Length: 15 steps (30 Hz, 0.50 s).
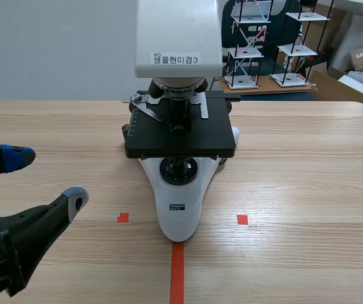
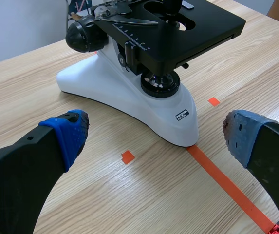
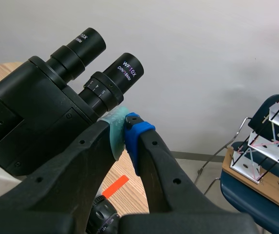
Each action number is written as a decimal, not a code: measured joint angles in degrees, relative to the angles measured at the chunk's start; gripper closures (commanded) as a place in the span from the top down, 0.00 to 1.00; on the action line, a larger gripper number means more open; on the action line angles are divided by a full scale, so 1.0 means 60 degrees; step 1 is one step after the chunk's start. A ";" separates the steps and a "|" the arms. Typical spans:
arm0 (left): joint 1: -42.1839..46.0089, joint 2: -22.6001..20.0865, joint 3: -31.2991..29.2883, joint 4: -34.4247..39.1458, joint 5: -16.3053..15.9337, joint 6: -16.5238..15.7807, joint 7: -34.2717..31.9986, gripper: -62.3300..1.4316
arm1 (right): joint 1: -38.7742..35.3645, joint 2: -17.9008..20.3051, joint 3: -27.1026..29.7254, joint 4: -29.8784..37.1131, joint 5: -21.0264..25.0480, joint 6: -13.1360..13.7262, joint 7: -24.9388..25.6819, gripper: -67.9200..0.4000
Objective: Return to the home posture
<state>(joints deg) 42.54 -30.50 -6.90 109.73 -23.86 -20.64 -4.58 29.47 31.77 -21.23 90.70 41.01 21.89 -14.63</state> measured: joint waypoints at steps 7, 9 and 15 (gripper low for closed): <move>0.0000 0.0000 0.0000 0.0000 0.0000 0.0000 0.0000 0.93 | -0.0091 0.0000 0.0000 0.0000 -0.0004 0.0036 0.0168 0.01; 0.0000 0.0000 0.0000 0.0000 0.0000 0.0000 -0.0004 0.93 | -0.0200 0.0000 0.0000 0.0000 -0.0007 0.0040 0.0182 0.01; 0.0000 0.0000 0.0000 0.0000 0.0000 0.0000 -0.0004 0.93 | -0.1078 0.0004 0.0474 0.0266 -0.0182 0.0062 0.0433 0.01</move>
<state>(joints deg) 42.54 -30.50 -6.90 109.73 -23.86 -20.64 -4.60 23.00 31.79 -18.39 92.29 39.92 22.26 -12.03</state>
